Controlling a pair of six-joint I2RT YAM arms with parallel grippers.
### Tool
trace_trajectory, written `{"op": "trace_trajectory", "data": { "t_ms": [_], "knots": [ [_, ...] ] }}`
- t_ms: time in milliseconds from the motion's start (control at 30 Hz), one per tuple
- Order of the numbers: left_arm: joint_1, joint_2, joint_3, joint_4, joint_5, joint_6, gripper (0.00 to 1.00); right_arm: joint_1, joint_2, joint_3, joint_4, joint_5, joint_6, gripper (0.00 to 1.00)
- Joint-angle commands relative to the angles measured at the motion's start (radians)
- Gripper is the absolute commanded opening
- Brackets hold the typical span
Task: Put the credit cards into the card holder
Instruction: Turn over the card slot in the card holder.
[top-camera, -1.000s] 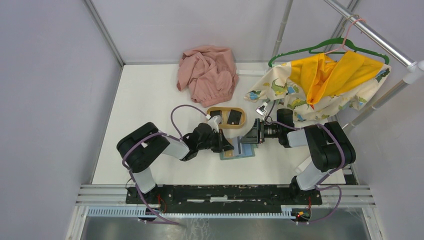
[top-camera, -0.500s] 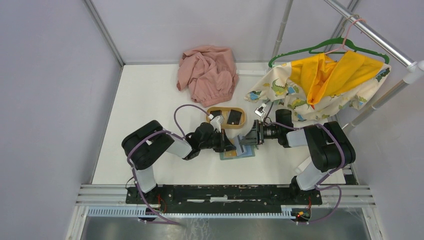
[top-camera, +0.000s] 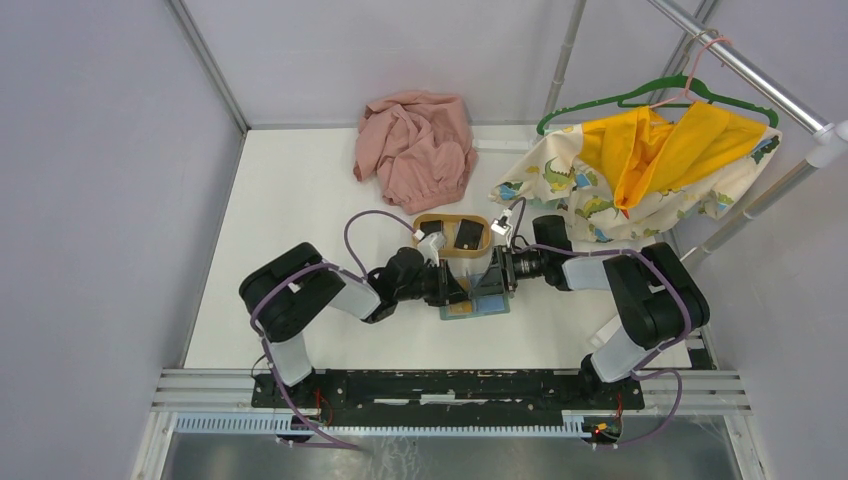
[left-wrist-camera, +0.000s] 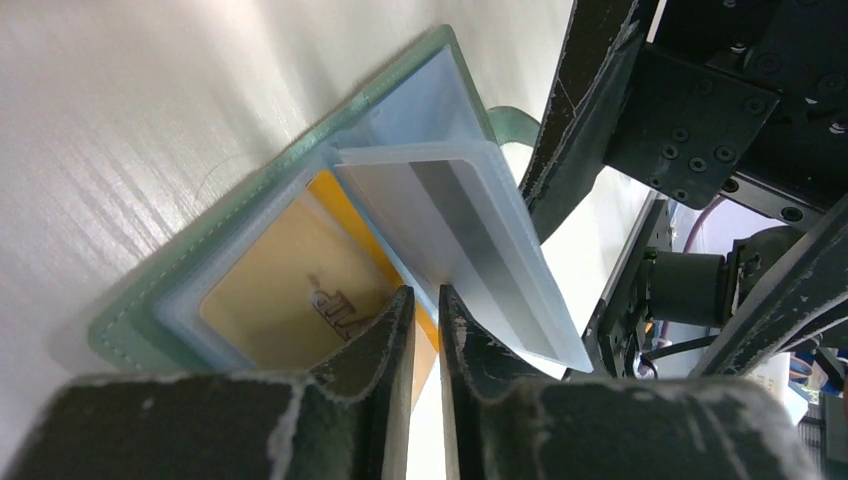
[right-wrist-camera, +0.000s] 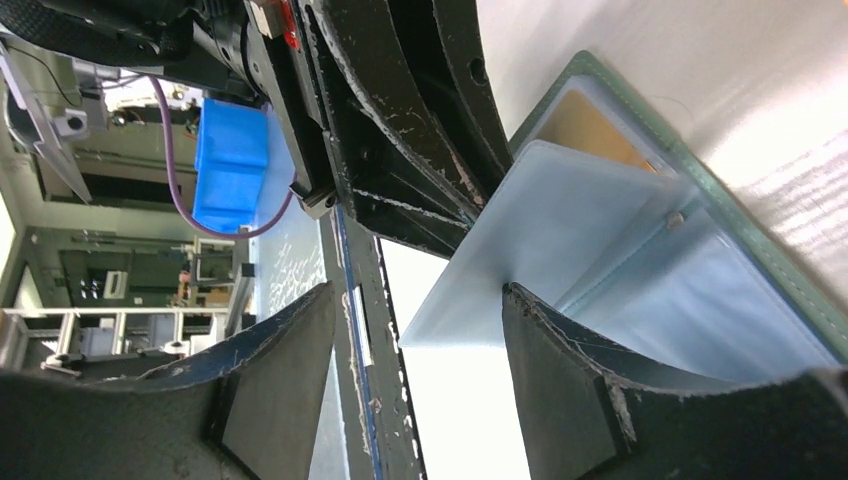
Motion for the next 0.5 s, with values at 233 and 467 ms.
{"op": "trace_trajectory", "data": {
  "t_ms": [233,467],
  "knots": [
    [0.024,-0.135,-0.1,0.005,-0.033,-0.033,0.32,0.038,-0.014,0.084,-0.167,0.071,-0.209,0.62],
    [0.051,-0.154,-0.152,0.056,0.005,-0.061,0.34,0.051,-0.049,0.154,-0.354,0.189,-0.434,0.58]
  ]
}}
